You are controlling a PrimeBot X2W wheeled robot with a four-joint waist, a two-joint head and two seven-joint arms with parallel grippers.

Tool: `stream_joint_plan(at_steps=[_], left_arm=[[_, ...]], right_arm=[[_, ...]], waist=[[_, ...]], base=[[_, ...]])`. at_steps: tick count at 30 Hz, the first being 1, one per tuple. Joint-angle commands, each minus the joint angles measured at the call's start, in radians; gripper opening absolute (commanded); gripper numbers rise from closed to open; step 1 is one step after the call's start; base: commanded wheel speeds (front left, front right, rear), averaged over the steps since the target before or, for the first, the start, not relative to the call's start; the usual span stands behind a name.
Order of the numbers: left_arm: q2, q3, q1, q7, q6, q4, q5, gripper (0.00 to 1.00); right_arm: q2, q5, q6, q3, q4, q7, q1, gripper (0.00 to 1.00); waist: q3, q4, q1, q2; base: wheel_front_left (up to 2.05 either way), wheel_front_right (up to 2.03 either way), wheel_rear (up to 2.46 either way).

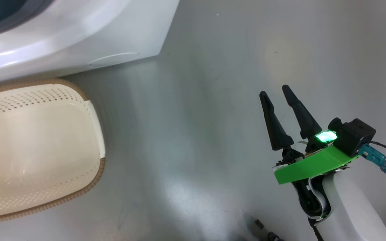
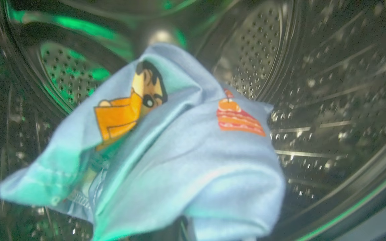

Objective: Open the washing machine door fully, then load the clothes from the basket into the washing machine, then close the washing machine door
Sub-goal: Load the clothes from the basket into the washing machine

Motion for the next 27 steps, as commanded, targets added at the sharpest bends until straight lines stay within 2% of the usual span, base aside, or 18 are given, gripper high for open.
stream_joint_plan(at_steps=[1, 8, 12, 22, 27], left_arm=[[0.049, -0.002, 0.005, -0.005, -0.002, 0.019, 0.007, 1.0], [0.043, -0.071, -0.037, 0.009, -0.002, 0.214, -0.017, 1.0], [0.038, -0.112, -0.078, 0.015, -0.002, 0.275, -0.042, 1.0], [0.015, -0.163, -0.05, -0.002, -0.002, 0.293, -0.135, 1.0], [0.007, -0.148, 0.032, -0.005, -0.002, 0.216, -0.189, 1.0]], right_arm=[[0.006, 0.012, 0.003, 0.02, -0.019, -0.005, 0.01, 1.0], [0.01, 0.009, 0.003, 0.009, -0.018, -0.005, 0.014, 1.0], [0.009, 0.008, 0.003, 0.008, -0.015, -0.005, 0.008, 1.0], [-0.007, 0.006, 0.003, 0.005, -0.009, -0.005, 0.007, 1.0], [-0.023, 0.003, 0.003, -0.007, -0.01, -0.005, 0.013, 1.0]], waist=[[0.004, -0.005, 0.0, 0.0], [0.006, 0.007, 0.0, 0.0], [0.002, 0.02, 0.0, 0.0], [-0.025, 0.048, 0.0, 0.0], [-0.046, 0.07, 0.0, 0.0]], base=[[0.0, 0.0, 0.0], [0.0, 0.0, 0.0], [0.0, 0.0, 0.0], [0.0, 0.0, 0.0], [0.0, 0.0, 0.0]])
